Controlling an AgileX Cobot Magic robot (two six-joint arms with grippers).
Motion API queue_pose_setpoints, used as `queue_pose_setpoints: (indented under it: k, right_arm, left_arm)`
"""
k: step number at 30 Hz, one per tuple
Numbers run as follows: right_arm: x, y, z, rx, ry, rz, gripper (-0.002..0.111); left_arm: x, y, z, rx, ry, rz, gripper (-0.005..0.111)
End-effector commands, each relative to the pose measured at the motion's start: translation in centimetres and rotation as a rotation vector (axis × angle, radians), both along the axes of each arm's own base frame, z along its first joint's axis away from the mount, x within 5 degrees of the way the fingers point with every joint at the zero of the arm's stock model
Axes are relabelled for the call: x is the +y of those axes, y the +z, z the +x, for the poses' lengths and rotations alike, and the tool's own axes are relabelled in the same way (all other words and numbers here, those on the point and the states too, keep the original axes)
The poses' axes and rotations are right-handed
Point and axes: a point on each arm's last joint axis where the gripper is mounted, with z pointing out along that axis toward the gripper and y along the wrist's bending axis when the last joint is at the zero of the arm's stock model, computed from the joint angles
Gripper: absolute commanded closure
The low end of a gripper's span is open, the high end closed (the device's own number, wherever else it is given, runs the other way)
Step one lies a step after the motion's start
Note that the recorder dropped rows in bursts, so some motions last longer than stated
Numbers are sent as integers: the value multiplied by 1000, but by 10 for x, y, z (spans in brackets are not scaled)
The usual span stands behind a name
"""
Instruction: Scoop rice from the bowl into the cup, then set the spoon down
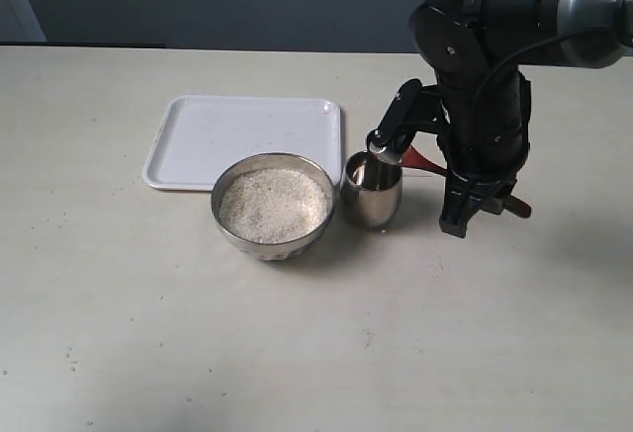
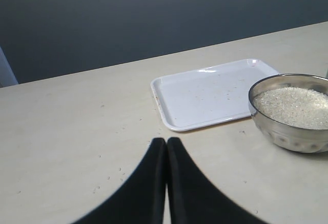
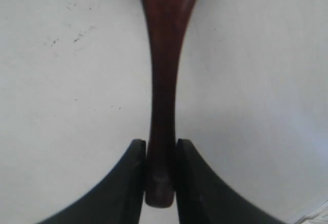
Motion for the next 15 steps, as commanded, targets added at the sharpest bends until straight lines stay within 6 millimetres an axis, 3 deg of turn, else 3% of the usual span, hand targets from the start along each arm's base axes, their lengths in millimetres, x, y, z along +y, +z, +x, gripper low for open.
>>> queue_pose_setpoints:
  k: [1,8,15]
  right_arm:
    - [-2,4,1,-16,-4,8,109]
    - [-2,1,2,-17,-16,4,109]
    - [1,-18,4,30,-27,-27,109]
  left_arm:
    - [0,2,0,-19,1,-10,106]
    - [0,2,0,-19,1,-10,106]
    - [0,2,0,-19,1,-10,106]
